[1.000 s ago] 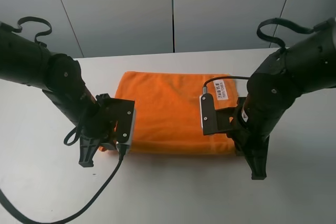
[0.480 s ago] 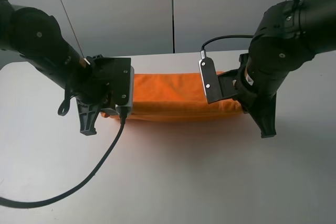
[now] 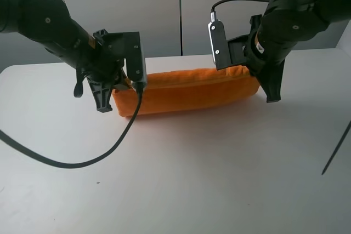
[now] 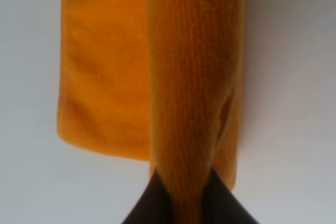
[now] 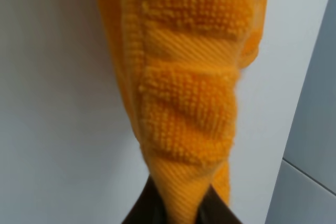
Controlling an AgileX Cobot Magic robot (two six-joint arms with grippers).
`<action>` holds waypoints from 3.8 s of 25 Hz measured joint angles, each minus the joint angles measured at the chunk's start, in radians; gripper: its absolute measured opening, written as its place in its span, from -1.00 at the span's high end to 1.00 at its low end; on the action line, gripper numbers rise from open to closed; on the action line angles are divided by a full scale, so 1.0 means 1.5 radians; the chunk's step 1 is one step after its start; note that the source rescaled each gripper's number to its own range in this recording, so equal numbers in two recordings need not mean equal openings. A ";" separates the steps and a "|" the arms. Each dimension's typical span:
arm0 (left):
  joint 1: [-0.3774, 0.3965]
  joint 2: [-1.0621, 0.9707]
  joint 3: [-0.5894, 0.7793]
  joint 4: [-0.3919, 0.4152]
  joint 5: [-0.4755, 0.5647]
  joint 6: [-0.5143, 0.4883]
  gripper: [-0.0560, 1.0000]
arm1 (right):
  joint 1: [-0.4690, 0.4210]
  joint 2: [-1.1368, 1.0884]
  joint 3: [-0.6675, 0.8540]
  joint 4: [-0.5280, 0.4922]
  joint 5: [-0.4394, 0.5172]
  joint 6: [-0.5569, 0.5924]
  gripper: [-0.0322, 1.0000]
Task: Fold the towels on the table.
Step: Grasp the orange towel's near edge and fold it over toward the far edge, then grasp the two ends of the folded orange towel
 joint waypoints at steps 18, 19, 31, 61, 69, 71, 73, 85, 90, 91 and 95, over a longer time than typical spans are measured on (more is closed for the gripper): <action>0.072 0.109 -0.021 0.020 -0.143 -0.081 0.89 | -0.074 0.191 -0.092 -0.060 -0.134 0.006 0.94; 0.075 0.114 -0.022 0.020 -0.148 -0.081 0.89 | -0.076 0.199 -0.097 -0.063 -0.140 0.006 0.94; 0.093 0.156 -0.022 0.022 -0.220 -0.087 0.89 | -0.097 0.224 -0.126 -0.098 -0.192 0.026 0.94; 0.105 0.164 -0.022 0.005 -0.334 -0.091 -0.93 | -0.110 0.244 -0.129 -0.247 -0.214 0.171 -0.67; 0.105 0.161 -0.029 -0.045 -0.283 -0.225 -0.99 | -0.110 0.203 -0.132 -0.250 -0.206 0.512 -0.98; 0.109 0.161 -0.047 -0.055 -0.230 -0.306 -0.99 | -0.112 0.199 -0.150 -0.193 -0.179 0.561 -0.99; 0.121 0.161 -0.066 -0.060 -0.180 -0.382 -0.99 | -0.122 0.197 -0.184 -0.095 -0.155 0.551 -1.00; 0.206 0.216 -0.189 -0.154 0.033 -0.541 -0.99 | -0.268 0.287 -0.403 0.627 0.131 0.132 -1.00; 0.208 0.266 -0.224 -0.202 0.059 -0.542 -0.99 | -0.275 0.333 -0.422 0.680 0.161 0.130 -1.00; 0.208 0.272 -0.229 -0.209 0.060 -0.542 -0.99 | -0.275 0.339 -0.423 0.686 0.160 0.129 -1.00; 0.208 0.296 -0.240 -0.236 0.062 -0.543 -0.99 | -0.275 0.353 -0.437 0.699 0.158 0.128 -1.00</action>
